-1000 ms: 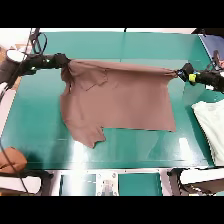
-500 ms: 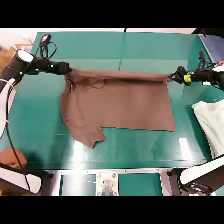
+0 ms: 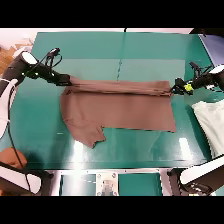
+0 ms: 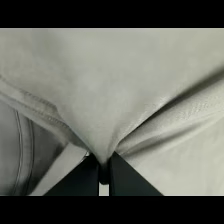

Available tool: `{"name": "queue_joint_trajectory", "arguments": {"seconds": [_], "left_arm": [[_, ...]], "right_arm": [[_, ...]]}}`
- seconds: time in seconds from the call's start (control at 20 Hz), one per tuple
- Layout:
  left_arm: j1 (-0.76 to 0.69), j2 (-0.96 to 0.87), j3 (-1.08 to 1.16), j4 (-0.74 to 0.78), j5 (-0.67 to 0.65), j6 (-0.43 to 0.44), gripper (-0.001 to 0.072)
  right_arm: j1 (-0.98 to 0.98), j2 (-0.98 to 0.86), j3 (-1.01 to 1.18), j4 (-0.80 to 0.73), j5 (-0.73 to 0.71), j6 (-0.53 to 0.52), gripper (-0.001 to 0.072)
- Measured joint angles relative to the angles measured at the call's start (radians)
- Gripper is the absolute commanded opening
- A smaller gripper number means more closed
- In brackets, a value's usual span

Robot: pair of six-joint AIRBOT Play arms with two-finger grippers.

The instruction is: Fold the shirts.

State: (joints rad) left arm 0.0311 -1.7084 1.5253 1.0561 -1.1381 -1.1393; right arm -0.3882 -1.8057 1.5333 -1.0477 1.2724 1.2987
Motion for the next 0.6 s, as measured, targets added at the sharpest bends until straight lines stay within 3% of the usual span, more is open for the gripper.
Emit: {"name": "queue_joint_trajectory", "arguments": {"seconds": [0.4, 0.45, 0.5, 0.55, 0.6], "left_arm": [[-0.001, -0.007, -0.040, -0.014, -0.003, -0.015, 0.0029], [-0.001, -0.007, -0.042, -0.021, -0.002, -0.015, 0.0159], [-0.001, -0.007, -0.043, -0.025, -0.002, -0.015, 0.0496], [0.000, -0.007, -0.043, -0.026, -0.003, -0.016, 0.0632], [0.001, -0.008, -0.042, -0.032, -0.005, -0.027, 0.0631]], "right_arm": [[0.041, 0.000, 0.000, -0.037, 0.014, 0.019, 0.0030], [0.043, 0.000, 0.000, -0.044, 0.015, 0.029, 0.0193], [0.045, 0.000, 0.000, -0.059, 0.015, 0.036, 0.0385], [0.046, 0.000, 0.002, -0.072, 0.021, 0.048, 0.0426], [0.045, 0.000, 0.007, -0.082, 0.035, 0.061, 0.0426]]}}
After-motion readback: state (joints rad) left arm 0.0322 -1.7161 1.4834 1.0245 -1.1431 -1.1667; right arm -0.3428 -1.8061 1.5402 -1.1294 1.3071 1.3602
